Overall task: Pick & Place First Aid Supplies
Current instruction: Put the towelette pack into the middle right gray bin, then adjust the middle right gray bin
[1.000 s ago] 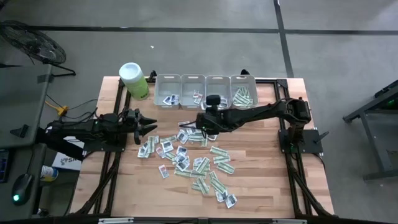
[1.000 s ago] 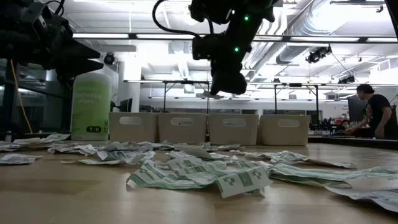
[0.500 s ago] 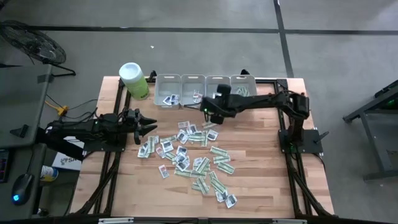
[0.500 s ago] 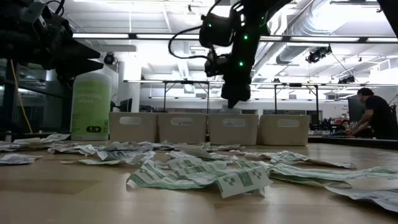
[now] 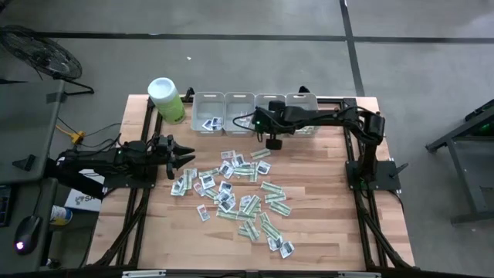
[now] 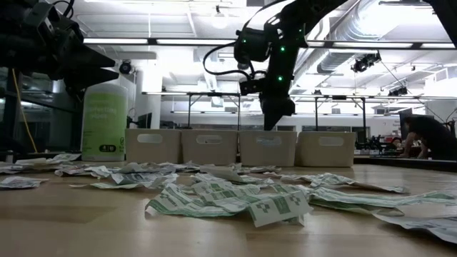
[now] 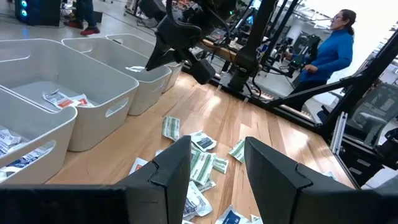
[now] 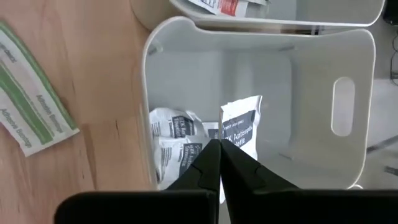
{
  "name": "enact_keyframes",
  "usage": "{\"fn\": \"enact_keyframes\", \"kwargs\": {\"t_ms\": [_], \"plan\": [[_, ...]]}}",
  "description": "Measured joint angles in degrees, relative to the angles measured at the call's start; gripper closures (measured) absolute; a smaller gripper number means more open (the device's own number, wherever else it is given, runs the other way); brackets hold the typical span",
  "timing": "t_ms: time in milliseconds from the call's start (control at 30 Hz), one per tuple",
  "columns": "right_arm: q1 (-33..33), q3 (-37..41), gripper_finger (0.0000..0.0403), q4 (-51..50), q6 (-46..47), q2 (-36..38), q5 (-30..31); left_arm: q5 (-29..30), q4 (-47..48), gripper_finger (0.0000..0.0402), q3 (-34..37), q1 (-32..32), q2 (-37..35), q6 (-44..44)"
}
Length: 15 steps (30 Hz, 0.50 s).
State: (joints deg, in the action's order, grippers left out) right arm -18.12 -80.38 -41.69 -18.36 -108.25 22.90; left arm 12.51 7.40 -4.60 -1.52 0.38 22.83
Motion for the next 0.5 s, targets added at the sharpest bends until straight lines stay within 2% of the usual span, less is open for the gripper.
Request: {"fn": "enact_keyframes", "kwargs": {"t_ms": [167, 367, 500], "plan": [[0.0, 0.0, 0.0377, 0.1, -0.1, 0.0, 0.6, 0.0, 0.0, 0.0252, 0.0, 0.0, 0.0, 0.0], [0.2, 0.0, 0.0317, 0.5, 0.7, 0.0, 0.7, 0.0, 0.0, 0.0252, 0.0, 0.0, 0.0, 0.0], [0.8, 0.0, 0.029, 0.4, 6.5, 0.0, 1.1, 0.0, 0.0, 0.0252, 0.0, 0.0, 0.0, 0.0]]}}
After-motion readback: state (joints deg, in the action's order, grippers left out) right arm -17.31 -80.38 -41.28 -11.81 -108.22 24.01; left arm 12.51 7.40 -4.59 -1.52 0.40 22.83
